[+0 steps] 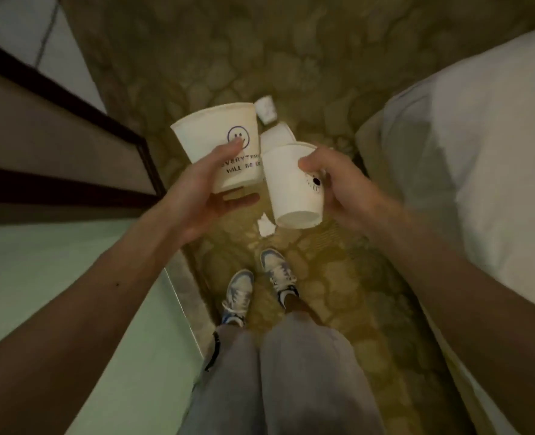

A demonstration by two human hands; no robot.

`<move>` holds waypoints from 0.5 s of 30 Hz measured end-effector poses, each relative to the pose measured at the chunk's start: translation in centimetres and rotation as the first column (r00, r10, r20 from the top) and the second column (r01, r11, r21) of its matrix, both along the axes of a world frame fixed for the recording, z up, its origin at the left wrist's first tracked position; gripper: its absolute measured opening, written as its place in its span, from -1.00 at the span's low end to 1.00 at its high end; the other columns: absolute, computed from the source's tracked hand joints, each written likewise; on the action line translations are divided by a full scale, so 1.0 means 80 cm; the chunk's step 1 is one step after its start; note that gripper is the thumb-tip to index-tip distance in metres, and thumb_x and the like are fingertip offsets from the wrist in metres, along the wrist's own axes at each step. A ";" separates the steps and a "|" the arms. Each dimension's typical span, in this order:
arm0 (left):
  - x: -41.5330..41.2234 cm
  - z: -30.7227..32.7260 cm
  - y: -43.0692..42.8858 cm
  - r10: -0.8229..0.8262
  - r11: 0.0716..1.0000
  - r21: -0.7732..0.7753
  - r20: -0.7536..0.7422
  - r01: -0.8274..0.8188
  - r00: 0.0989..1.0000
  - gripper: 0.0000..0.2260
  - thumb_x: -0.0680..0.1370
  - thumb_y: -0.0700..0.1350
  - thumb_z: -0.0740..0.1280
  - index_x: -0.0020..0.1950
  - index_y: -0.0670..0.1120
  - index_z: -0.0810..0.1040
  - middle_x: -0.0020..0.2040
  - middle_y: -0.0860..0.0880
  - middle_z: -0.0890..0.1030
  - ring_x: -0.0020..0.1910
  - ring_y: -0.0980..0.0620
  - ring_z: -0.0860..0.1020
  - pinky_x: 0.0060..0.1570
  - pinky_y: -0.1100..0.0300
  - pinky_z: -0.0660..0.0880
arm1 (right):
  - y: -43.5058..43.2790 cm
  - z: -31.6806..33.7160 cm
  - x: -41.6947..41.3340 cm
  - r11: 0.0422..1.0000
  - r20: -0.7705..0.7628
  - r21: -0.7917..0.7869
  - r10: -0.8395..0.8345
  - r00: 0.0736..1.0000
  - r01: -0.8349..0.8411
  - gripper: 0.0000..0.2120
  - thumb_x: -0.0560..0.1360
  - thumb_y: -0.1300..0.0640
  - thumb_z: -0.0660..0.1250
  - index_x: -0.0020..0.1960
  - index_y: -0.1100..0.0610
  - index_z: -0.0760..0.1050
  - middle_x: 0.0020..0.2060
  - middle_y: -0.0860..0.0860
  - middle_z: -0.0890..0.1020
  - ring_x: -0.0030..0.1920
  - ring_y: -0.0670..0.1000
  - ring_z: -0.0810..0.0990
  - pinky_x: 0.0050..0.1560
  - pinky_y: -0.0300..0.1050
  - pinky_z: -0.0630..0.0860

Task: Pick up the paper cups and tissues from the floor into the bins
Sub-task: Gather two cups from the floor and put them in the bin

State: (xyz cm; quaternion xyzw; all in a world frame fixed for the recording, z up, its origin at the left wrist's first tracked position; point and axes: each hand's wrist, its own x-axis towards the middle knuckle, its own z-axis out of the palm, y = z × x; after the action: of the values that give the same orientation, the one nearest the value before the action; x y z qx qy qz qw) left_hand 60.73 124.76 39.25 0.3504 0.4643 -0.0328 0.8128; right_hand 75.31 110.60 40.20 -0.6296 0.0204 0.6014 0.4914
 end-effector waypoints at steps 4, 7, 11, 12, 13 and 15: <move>0.002 0.129 -0.009 -0.065 0.995 0.077 0.101 0.057 0.993 -0.77 0.41 0.03 0.48 0.04 0.07 0.71 0.14 -0.07 0.68 0.14 -0.06 0.64 0.06 -0.13 0.60 | -0.028 0.120 -0.022 0.971 0.051 0.077 -0.232 0.971 0.228 -0.68 0.25 0.08 0.32 0.00 0.08 0.48 0.00 0.14 0.58 0.04 0.18 0.55 0.17 0.26 0.48; 0.005 0.218 -0.024 -0.155 0.983 0.128 0.184 0.132 0.971 -0.57 0.32 0.06 0.50 0.18 0.04 0.59 0.09 -0.05 0.70 0.10 -0.05 0.66 0.04 -0.11 0.61 | -0.056 0.203 -0.035 0.926 0.123 0.147 -0.367 0.922 0.348 -0.84 0.38 0.06 0.32 -0.05 0.03 0.47 -0.11 0.10 0.61 -0.12 0.09 0.62 -0.10 0.02 0.58; 0.013 0.322 -0.055 -0.274 0.953 0.202 0.264 0.225 0.925 -0.63 0.39 0.01 0.42 0.18 0.01 0.55 0.00 -0.03 0.72 0.02 -0.04 0.68 0.04 -0.12 0.60 | -0.109 0.296 -0.053 0.826 0.139 0.182 -0.559 0.818 0.534 -0.92 0.54 0.05 0.25 0.02 0.01 0.46 -0.13 0.10 0.64 -0.21 0.06 0.65 -0.25 -0.08 0.56; 0.014 0.343 -0.065 -0.313 0.941 0.218 0.276 0.258 0.909 -0.60 0.38 0.01 0.42 0.20 0.01 0.54 0.00 -0.04 0.72 0.03 -0.04 0.68 0.03 -0.11 0.61 | -0.123 0.315 -0.058 0.796 0.132 0.186 -0.601 0.788 0.576 -0.88 0.53 0.02 0.25 0.05 0.00 0.45 -0.11 0.11 0.64 -0.18 0.08 0.65 -0.21 -0.04 0.55; 0.015 0.363 -0.075 -0.353 0.926 0.243 0.284 0.289 0.891 -0.59 0.38 0.01 0.43 0.21 0.01 0.53 0.00 -0.03 0.72 0.02 -0.04 0.68 0.01 -0.09 0.62 | -0.137 0.334 -0.064 0.769 0.128 0.191 -0.636 0.761 0.610 -0.87 0.53 0.00 0.25 0.06 -0.01 0.44 -0.11 0.11 0.64 -0.16 0.10 0.64 -0.18 -0.02 0.54; 0.017 0.401 -0.097 -0.425 0.892 0.298 0.292 0.341 0.857 -0.60 0.38 -0.01 0.40 0.20 -0.01 0.54 -0.03 -0.03 0.72 -0.03 -0.03 0.69 -0.03 -0.05 0.64 | -0.167 0.370 -0.074 0.733 0.135 0.219 -0.677 0.723 0.645 -0.89 0.55 -0.01 0.23 0.04 -0.02 0.41 -0.06 0.15 0.61 -0.08 0.14 0.61 -0.09 0.02 0.51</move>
State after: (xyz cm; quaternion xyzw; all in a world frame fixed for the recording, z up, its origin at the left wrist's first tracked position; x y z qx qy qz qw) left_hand 62.10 116.99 71.33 0.5303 0.2336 -0.0768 0.8114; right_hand 69.40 97.25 69.80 -0.5987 0.1459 0.3174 0.7208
